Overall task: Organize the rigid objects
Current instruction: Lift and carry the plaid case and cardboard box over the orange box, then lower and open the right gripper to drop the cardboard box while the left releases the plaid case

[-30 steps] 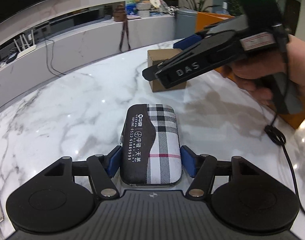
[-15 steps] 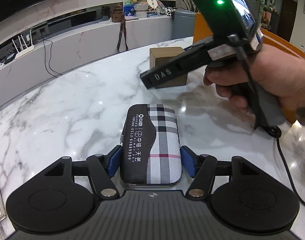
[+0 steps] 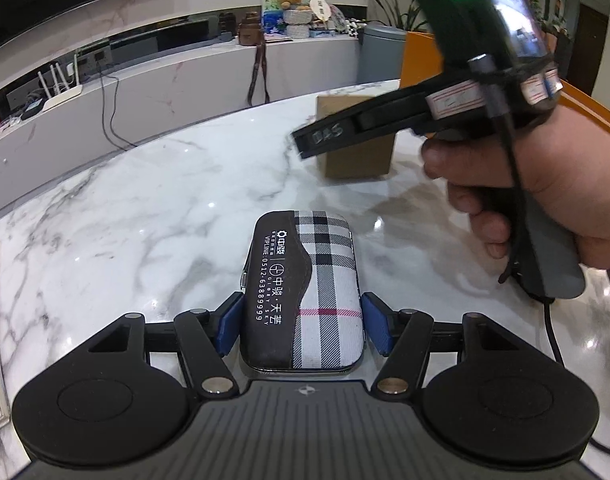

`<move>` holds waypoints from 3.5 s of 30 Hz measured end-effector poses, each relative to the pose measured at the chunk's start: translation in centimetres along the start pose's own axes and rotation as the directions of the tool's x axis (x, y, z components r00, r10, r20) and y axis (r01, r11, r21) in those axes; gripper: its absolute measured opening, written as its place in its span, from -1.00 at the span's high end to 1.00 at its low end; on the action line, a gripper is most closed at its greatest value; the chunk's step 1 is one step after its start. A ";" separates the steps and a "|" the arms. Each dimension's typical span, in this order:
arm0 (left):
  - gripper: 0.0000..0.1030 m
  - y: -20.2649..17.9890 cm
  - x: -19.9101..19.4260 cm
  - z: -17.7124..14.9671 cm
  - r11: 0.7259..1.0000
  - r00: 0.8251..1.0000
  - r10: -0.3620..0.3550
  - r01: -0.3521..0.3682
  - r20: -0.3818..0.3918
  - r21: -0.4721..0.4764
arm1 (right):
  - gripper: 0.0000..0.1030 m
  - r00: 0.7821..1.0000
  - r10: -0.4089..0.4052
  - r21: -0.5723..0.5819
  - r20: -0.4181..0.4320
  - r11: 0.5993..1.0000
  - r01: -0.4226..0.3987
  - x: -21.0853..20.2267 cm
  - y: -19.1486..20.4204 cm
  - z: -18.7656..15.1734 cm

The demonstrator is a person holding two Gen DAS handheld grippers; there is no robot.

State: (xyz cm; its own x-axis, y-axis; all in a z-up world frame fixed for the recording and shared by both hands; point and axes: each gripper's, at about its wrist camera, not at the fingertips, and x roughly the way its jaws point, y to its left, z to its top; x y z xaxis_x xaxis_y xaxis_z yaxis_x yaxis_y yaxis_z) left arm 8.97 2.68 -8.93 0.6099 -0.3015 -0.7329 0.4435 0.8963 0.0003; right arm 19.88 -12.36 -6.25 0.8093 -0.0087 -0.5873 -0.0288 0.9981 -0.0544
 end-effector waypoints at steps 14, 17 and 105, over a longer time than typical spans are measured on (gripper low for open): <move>-0.40 -0.9 -2.9 1.8 0.997 0.994 0.081 -0.081 0.078 -0.004 | -0.40 0.995 0.045 0.003 0.093 0.999 -0.046 -5.4 -1.9 2.0; -0.40 -1.4 -3.6 2.5 0.996 0.992 0.087 -0.086 0.096 -0.009 | -0.40 0.993 0.049 0.014 0.110 0.999 -0.051 -6.7 -2.5 2.5; -0.40 -25.6 5.7 10.6 0.810 0.950 -0.176 0.289 -0.259 0.510 | -0.40 0.991 0.076 0.129 -0.110 0.990 -0.061 -13.3 -27.0 1.3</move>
State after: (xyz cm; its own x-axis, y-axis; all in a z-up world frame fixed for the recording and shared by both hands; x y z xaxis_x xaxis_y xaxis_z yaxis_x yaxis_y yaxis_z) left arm 8.04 -25.38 -5.92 0.3311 -0.3603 -0.8721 0.8705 0.4734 0.1349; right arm 10.66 -39.12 4.10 0.7355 0.0603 -0.6749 -0.0026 0.9963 0.0862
